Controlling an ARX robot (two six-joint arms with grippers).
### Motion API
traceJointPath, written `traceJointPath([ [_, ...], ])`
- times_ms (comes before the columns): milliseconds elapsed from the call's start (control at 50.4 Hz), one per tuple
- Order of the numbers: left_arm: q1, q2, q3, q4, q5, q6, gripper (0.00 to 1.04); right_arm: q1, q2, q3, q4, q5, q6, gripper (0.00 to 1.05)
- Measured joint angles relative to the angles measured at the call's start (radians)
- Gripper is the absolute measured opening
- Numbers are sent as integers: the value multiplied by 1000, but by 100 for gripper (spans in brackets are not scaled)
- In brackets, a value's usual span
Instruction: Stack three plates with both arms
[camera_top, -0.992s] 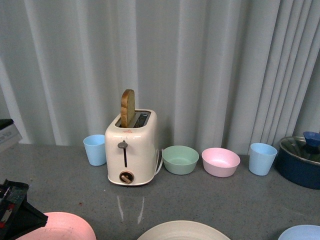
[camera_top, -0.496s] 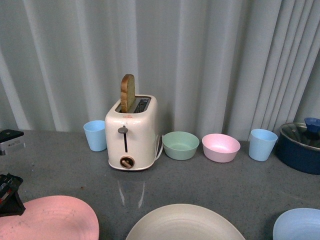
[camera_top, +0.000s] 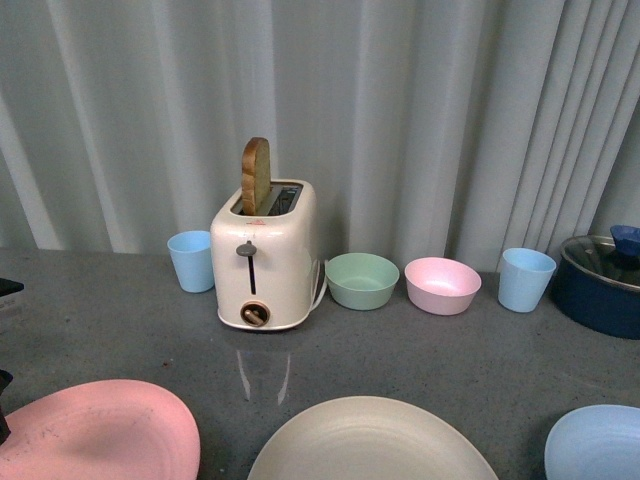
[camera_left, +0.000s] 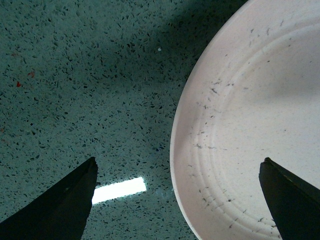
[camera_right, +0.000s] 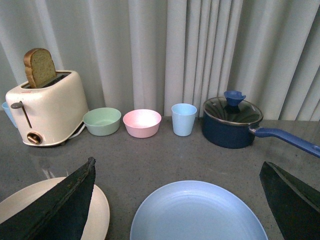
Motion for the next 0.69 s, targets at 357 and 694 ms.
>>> traceJointPath([
  [357,-1,45,-1,13,-16,4,98,0,0,0,0,0,0,97],
  [694,-13,79,-26,61,-59,33,84,0,0,0,0,0,0,97],
])
